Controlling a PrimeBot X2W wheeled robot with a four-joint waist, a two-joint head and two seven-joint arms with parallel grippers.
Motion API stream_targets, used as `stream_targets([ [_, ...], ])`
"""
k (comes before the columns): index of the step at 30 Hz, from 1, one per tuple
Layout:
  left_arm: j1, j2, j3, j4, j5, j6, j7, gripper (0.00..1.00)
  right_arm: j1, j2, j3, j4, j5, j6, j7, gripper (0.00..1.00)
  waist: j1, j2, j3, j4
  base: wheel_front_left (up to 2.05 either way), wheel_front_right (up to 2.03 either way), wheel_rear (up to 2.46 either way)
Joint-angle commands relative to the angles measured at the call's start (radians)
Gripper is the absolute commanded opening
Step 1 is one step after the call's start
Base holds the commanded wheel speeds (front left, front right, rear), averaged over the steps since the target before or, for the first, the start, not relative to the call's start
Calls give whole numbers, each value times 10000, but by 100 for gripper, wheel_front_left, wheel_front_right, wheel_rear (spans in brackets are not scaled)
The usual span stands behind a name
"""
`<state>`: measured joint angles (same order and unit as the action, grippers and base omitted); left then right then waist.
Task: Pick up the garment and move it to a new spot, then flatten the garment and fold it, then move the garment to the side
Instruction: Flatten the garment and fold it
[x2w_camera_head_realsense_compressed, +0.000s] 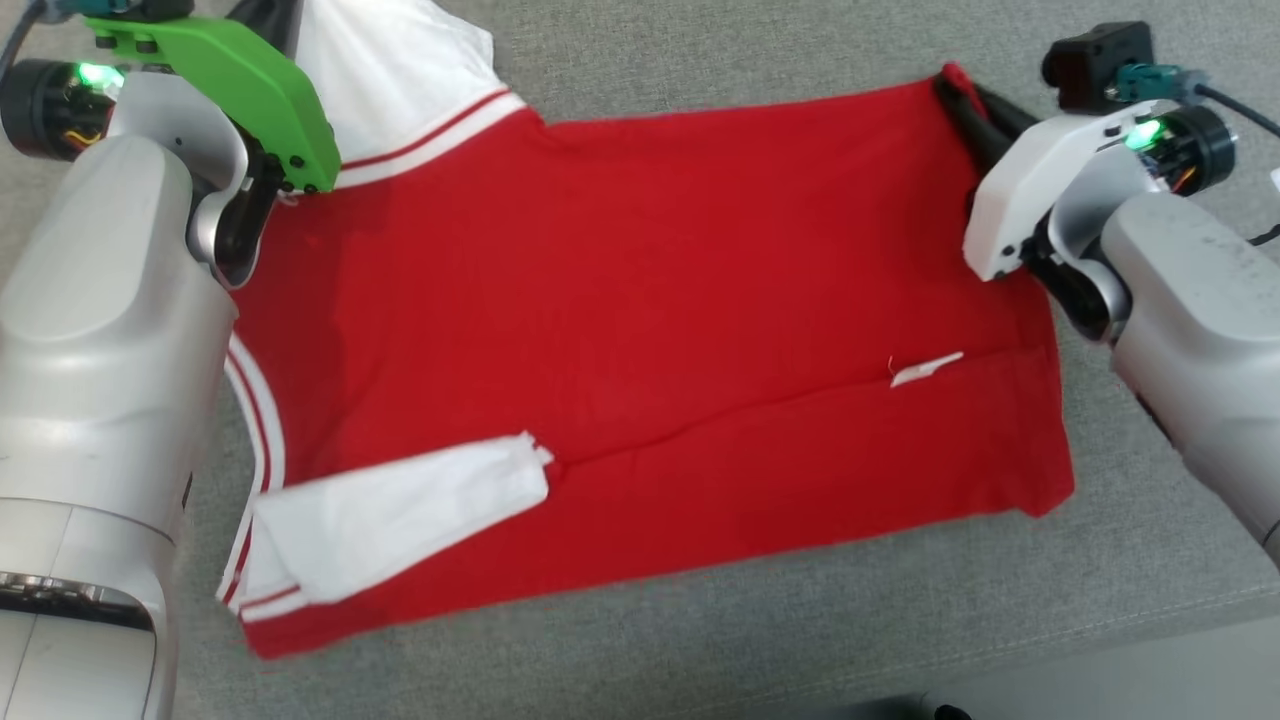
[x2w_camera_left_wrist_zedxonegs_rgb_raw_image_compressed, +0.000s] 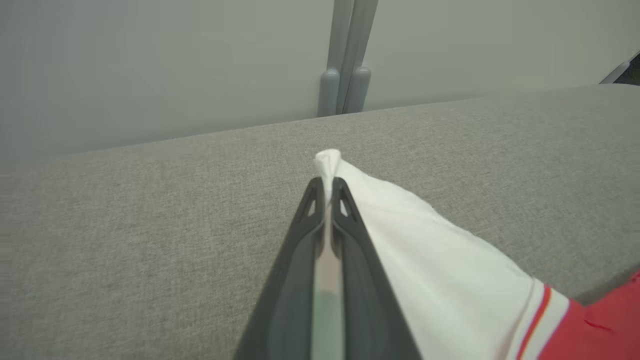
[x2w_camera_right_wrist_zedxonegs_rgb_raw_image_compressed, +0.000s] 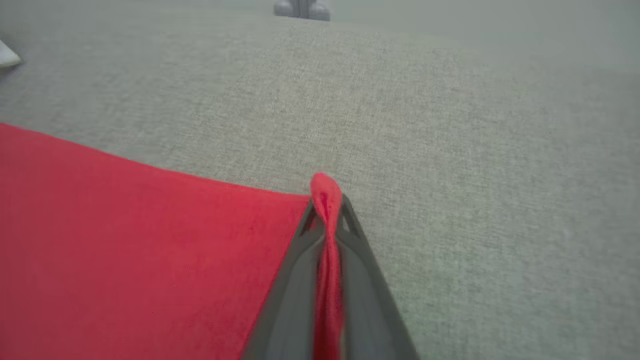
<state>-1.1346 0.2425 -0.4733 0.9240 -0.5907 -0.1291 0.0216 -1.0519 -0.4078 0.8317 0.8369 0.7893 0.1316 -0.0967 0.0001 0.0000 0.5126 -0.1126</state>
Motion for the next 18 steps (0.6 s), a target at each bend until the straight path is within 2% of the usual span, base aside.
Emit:
stream_targets([
  [1, -246, 75, 54, -12, -9, -16, -280, 0, -289, -122, -107, 212, -114, -18, -400, 0, -1, 0, -93, 57, 0, 0, 0],
  [7, 215, -139, -272, -299, -212, -16, -852, 0, -191, 216, -107, 861, -378, -18, -1303, 0, -1, 0, -452, 230, 0, 0, 0],
  [13, 1337, 42, -612, -1082, -547, -17, -1526, 0, 410, 301, -315, 1061, -574, -18, -1662, 0, -1, 0, -902, 394, 0, 0, 0],
  [18, 2758, 267, -633, -2119, -592, 139, -2122, 0, 1231, 110, -1489, 232, -1319, -18, -1683, 0, -1, 0, -1210, 485, 0, 0, 0],
])
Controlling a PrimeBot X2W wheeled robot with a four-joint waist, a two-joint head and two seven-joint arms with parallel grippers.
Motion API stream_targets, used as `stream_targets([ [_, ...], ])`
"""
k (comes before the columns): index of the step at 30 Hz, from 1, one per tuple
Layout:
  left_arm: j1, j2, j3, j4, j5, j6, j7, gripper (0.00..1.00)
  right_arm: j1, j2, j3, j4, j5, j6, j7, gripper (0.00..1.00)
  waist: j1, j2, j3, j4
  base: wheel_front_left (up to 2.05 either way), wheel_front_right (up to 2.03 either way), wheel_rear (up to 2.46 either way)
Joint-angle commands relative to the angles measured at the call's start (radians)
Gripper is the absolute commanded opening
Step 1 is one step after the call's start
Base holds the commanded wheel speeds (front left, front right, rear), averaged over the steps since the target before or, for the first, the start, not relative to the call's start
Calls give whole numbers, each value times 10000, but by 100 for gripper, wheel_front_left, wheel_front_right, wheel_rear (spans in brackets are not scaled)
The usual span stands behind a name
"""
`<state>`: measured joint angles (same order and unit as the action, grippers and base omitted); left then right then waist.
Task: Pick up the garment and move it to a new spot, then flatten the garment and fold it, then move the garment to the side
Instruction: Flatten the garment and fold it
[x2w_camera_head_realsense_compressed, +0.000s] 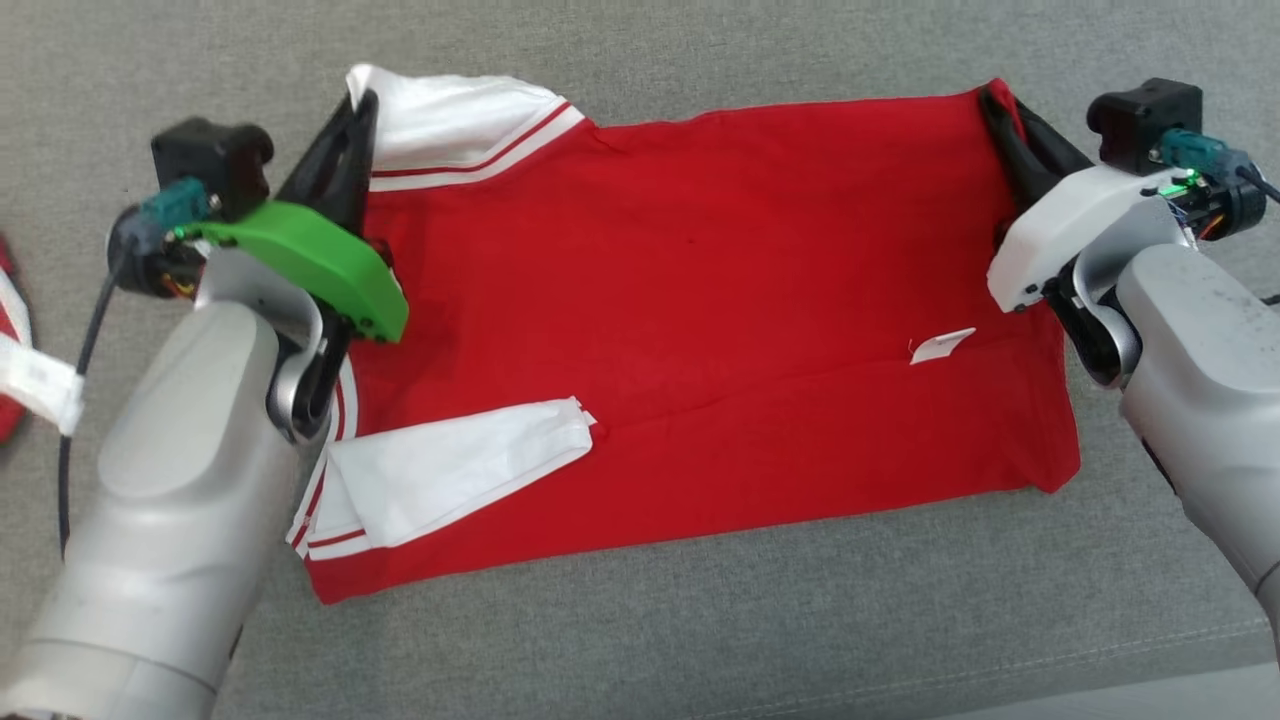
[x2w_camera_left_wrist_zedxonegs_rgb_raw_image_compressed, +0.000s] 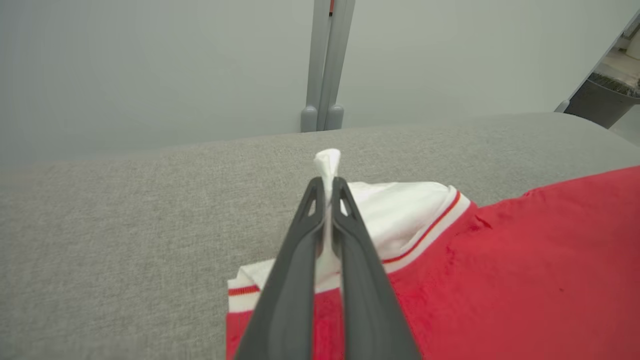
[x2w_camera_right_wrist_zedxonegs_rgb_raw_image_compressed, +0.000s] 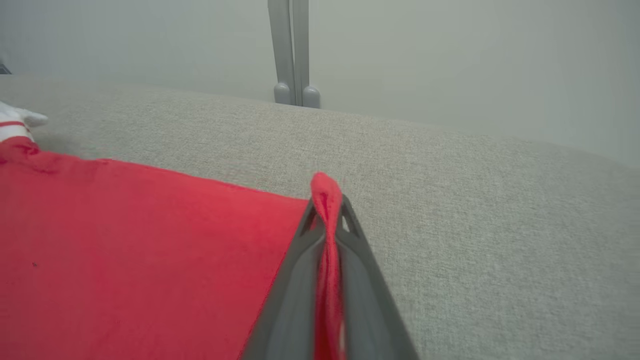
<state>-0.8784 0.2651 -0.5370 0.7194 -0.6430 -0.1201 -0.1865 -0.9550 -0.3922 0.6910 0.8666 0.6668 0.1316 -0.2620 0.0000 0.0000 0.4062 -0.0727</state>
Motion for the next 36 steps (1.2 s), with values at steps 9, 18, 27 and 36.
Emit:
stream_targets([
  [9, 2970, 567, 122, -2891, -141, 1000, -439, 0, 2772, 199, -2702, -2128, -2236, -16, -30, 0, 0, 0, -519, 262, 0, 0, 0],
  [18, 5296, 709, 264, -4977, -265, 1964, -607, 0, 4760, 734, -4159, -3447, -3337, -16, -32, 0, 0, 0, -700, 299, 0, 0, 0],
  [27, 6483, 555, 705, -5595, -404, 2292, -753, 100, 5897, 929, -4853, -4371, -3453, -16, -34, 100, 0, 0, -926, 344, 0, 0, 0],
  [36, 7389, -422, 3214, -7118, 1358, 2406, -784, 100, 6527, 787, -5514, -5819, -3252, -16, -33, 100, 0, 0, -1151, 358, 0, 0, 0],
])
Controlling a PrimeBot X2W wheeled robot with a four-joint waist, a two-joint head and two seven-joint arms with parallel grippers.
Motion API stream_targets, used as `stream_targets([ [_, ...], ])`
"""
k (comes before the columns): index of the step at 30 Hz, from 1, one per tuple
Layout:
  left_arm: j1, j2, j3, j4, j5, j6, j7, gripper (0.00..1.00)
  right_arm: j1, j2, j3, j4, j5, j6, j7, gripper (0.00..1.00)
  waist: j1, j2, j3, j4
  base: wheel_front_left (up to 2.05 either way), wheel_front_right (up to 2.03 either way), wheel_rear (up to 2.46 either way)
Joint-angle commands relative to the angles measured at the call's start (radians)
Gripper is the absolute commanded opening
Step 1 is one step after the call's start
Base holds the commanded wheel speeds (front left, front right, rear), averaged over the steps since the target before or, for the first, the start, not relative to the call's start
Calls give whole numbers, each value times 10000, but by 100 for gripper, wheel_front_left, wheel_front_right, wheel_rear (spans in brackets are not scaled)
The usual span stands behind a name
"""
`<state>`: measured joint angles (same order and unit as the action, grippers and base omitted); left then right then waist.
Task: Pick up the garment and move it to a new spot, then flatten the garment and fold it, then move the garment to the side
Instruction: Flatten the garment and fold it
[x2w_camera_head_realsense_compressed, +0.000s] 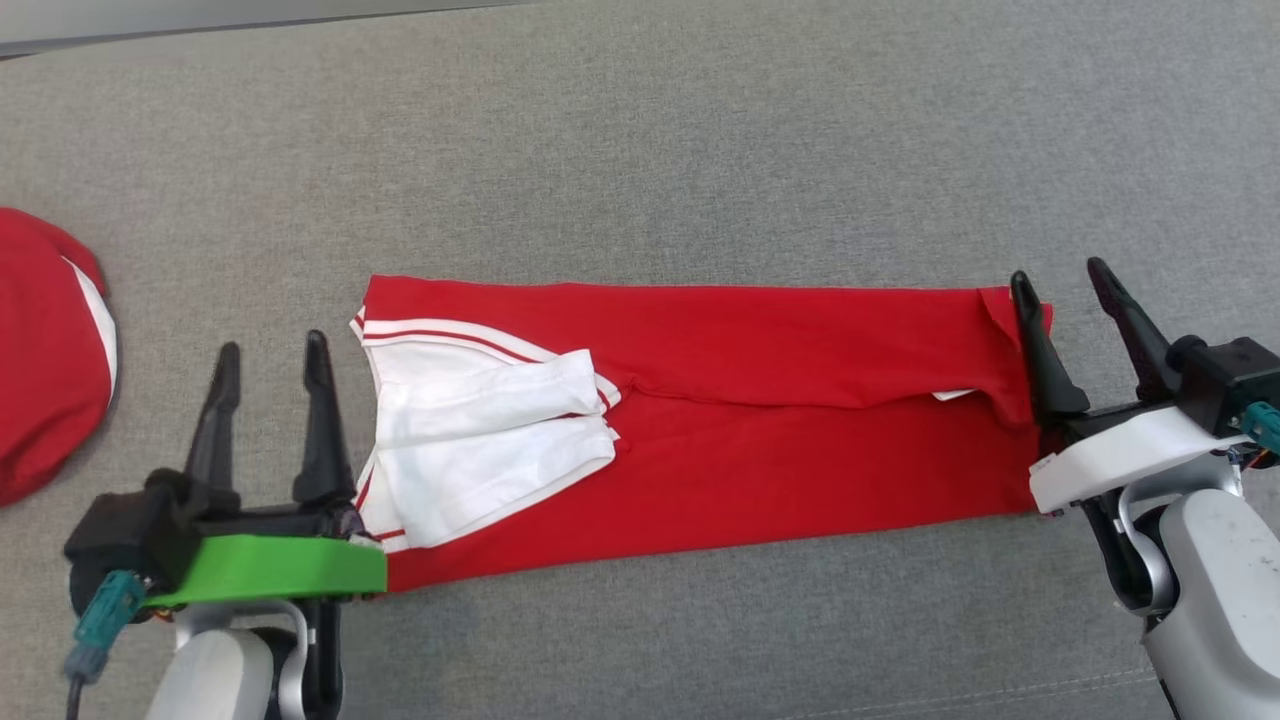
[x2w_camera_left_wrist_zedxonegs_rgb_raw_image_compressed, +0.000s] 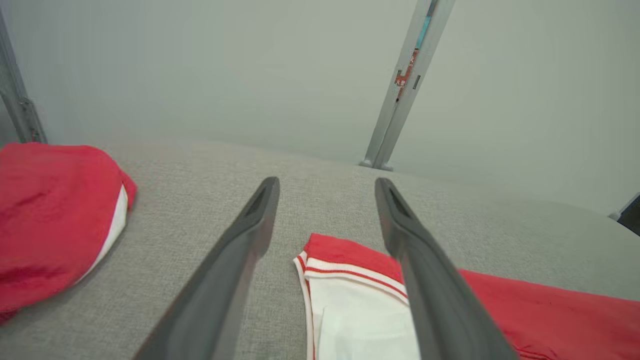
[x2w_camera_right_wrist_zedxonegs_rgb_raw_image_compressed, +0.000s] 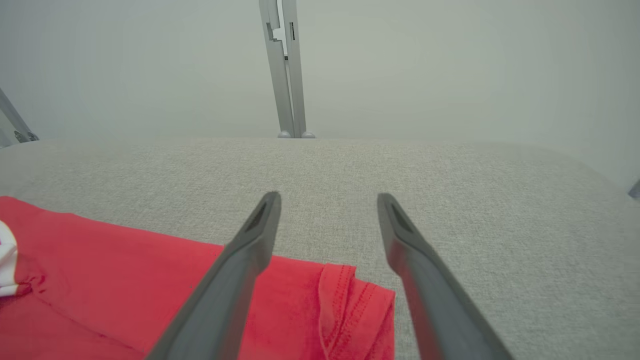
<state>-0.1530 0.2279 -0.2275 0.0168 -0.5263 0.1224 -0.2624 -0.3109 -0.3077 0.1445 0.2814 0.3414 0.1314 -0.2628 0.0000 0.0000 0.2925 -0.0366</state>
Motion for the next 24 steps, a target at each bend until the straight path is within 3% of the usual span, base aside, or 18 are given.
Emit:
stream_targets([
  [1, 252, -211, 470, -256, 457, -25, -25, 100, 47, -58, -80, 163, -13, -15, -25, 100, 0, 0, -25, 0, 0, 0, 0],
  [9, 948, -1348, 2371, -747, 2798, -382, -14, 100, -460, 47, -224, 2012, -101, -15, 13, 100, 0, 0, -51, 268, 0, 0, 0],
  [24, 1193, -1759, 3185, -478, 3995, -598, -15, 100, -596, 422, 192, 4754, 374, -16, 120, 100, 0, 0, -16, 369, 0, 0, 0],
])
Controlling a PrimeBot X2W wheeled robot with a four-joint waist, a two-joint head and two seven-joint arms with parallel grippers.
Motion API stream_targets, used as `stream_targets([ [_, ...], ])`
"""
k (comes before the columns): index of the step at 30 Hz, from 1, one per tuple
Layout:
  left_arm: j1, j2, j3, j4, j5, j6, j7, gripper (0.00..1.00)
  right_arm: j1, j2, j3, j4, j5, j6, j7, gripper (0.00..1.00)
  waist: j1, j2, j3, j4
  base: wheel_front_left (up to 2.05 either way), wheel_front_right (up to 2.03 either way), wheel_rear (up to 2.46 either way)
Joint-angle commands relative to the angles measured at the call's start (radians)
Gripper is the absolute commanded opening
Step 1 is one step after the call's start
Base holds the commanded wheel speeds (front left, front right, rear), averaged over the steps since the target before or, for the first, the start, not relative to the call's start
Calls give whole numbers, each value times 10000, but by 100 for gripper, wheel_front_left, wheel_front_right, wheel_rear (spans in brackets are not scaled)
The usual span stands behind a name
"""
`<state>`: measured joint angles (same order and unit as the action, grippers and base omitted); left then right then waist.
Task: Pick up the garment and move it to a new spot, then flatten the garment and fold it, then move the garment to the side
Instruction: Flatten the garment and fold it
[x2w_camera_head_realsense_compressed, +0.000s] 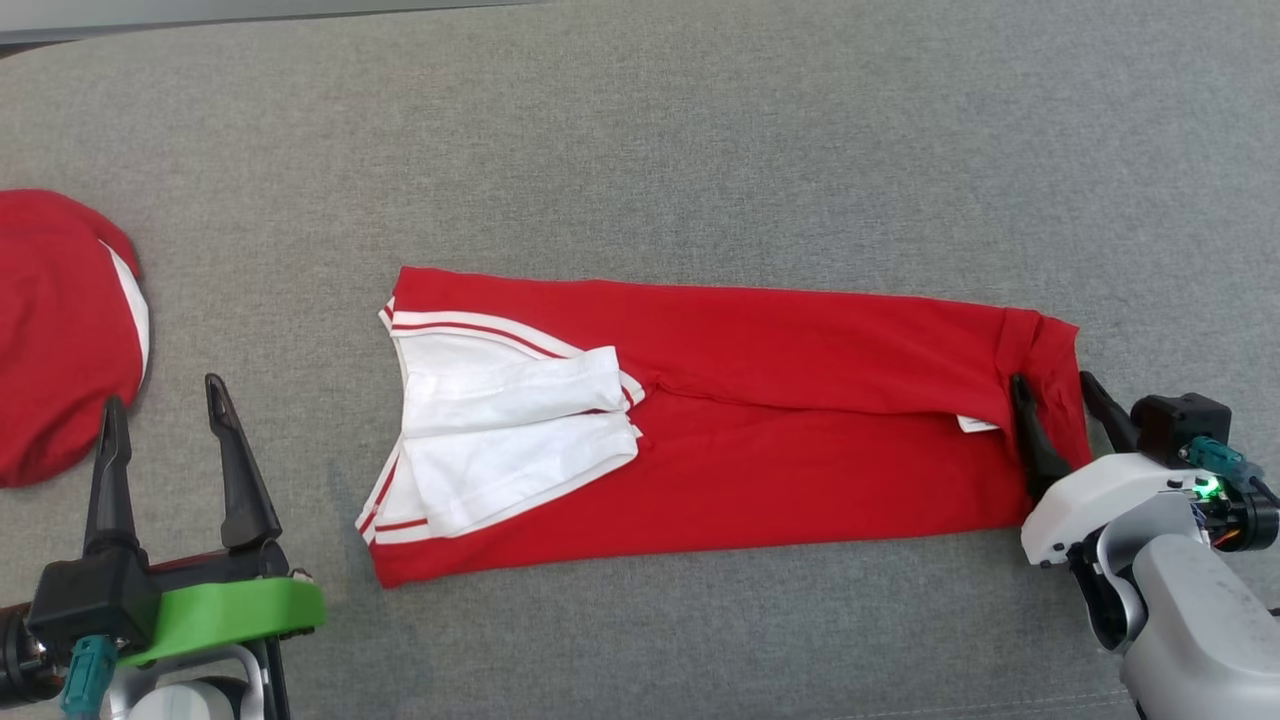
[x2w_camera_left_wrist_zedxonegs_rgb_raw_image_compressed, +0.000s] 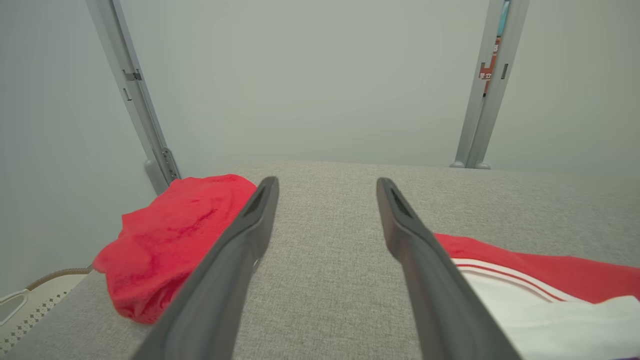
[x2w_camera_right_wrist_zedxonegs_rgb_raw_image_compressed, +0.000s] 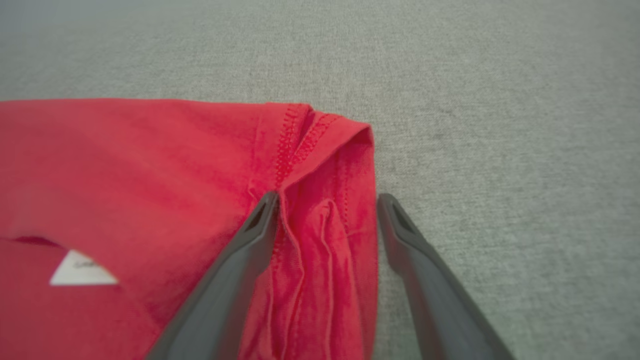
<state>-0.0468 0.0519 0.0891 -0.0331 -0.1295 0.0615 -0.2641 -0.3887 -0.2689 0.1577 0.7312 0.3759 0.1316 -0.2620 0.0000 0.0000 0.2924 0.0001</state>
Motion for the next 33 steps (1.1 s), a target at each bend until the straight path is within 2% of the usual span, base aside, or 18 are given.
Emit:
stream_targets([
  [1, 133, -4, 14, 37, 60, 28, 2, 100, 207, 68, 133, 345, 63, -20, 160, 100, 0, 0, -34, 2, 0, 0, 0],
  [2, 130, -6, 2, 55, 49, 57, 2, 100, 243, 119, 237, 422, 113, -18, 218, 100, 0, 0, -45, -1, 0, 0, 0],
  [3, 110, -8, -23, 97, -4, 87, 2, 100, 282, 204, 433, 465, 179, -15, 297, 84, 0, 0, -58, -2, 0, 0, 0],
  [4, 96, -9, -41, 133, -52, 102, 2, 100, 315, 265, 635, 462, 260, -7, 381, 45, 0, 0, -67, -5, 0, 0, 0],
  [5, 78, -9, -55, 163, -108, 111, 2, 100, 325, 355, 831, 394, 406, -3, 411, 0, 0, 0, -75, -14, 0, 0, 0],
  [8, 53, -10, -131, 242, -135, 120, 1, 100, 292, 351, 1204, 215, 755, 20, 411, 0, 0, 0, -100, -44, 0, 0, 0],
  [13, 8, -7, -191, 377, -25, 193, 1, 100, 10, -119, 1121, 120, 1030, -23, 170, 0, 0, 0, -224, -148, 0, 0, 0],
  [26, 301, -6, -132, 596, 201, 66, 1, 100, -343, -2061, -37, 508, 917, -20, 141, 0, 0, 0, -709, -383, 0, 0, 0],
  [30, 364, -5, -63, 639, 257, 88, 1, 100, -432, -2013, -129, 288, 935, -18, 249, 0, 0, 0, -794, -420, 0, 0, 0],
  [33, 393, -5, -14, 656, 229, 126, 1, 100, -312, -1743, -51, -133, 1170, -18, 346, 0, 0, 0, -848, -423, 0, 0, 0],
])
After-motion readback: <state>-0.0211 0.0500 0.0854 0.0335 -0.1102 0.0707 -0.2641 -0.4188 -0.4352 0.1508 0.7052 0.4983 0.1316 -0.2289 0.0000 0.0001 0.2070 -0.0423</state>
